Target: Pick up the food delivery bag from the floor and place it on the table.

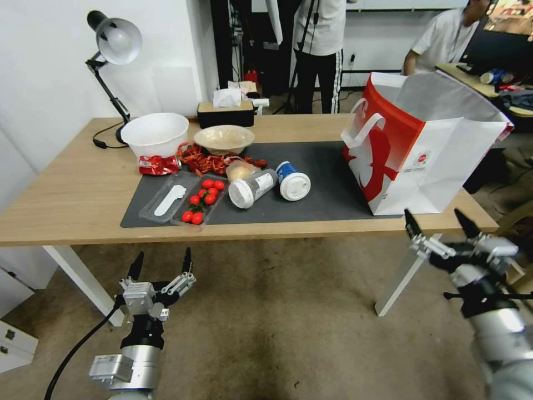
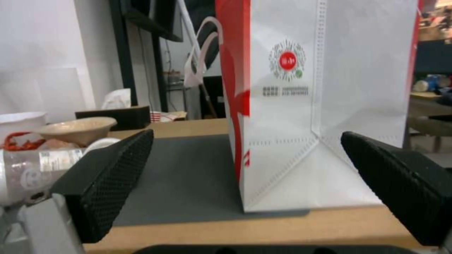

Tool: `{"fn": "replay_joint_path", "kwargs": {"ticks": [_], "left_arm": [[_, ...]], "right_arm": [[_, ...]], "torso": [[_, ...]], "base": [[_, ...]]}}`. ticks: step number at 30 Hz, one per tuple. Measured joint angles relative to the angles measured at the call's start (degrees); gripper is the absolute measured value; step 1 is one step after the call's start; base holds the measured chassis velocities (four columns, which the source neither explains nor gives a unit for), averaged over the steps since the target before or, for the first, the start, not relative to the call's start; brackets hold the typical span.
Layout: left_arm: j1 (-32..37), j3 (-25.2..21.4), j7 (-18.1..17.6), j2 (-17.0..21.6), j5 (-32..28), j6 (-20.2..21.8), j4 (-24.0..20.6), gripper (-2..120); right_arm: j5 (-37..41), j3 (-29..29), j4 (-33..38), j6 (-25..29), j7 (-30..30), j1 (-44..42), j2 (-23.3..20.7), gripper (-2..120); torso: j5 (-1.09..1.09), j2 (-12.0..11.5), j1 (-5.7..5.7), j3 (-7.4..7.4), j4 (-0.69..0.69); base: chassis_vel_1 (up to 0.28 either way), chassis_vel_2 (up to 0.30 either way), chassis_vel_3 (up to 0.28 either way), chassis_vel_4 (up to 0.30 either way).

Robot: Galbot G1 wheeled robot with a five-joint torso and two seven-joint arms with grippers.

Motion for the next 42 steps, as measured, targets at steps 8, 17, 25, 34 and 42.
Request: {"fn": "replay_joint_path", "kwargs": {"ticks": [8,17,25,34,42], "left_arm": [[-1.1,0.2,-0.1,-0.2,1.1,0.0,1.5,100],[-1.5,0.5,-0.2,-0.3,1.3,0.2,2.2,100],[-1.4,0.5,-0.1,-0.5,1.8,-0.1,2.5,100],[-0.9,0.6,0.2,-1.0,2.6,-0.7,2.5,100],[-0.5,0.5,0.2,-1.2,2.9,-1.1,2.7,100]], "right_arm": [[-14.0,-8.4,-3.4,7.2,1.7,-0.8,8.4,100],[-17.4,-10.2,-4.2,8.1,1.5,-0.5,10.6,100],[-20.0,-10.2,-4.5,9.5,0.6,-0.1,11.2,100],[-21.4,-9.8,-4.1,10.2,0.2,0.4,10.7,100],[-22.8,-10.2,-3.9,10.6,-0.3,0.9,10.7,100]], "torso": [[0.0,0.0,0.0,0.0,0.0],[0.01,0.0,0.0,0.01,0.0],[0.01,0.0,0.0,0.01,0.0],[0.01,0.0,0.0,0.01,0.0],[0.01,0.0,0.01,0.01,0.0]], "base": [[0.0,0.0,0.0,0.0],[0.0,0.0,0.0,0.0],[0.0,0.0,0.0,0.0],[0.0,0.0,0.0,0.0],[0.0,0.0,0.0,0.0]]}}
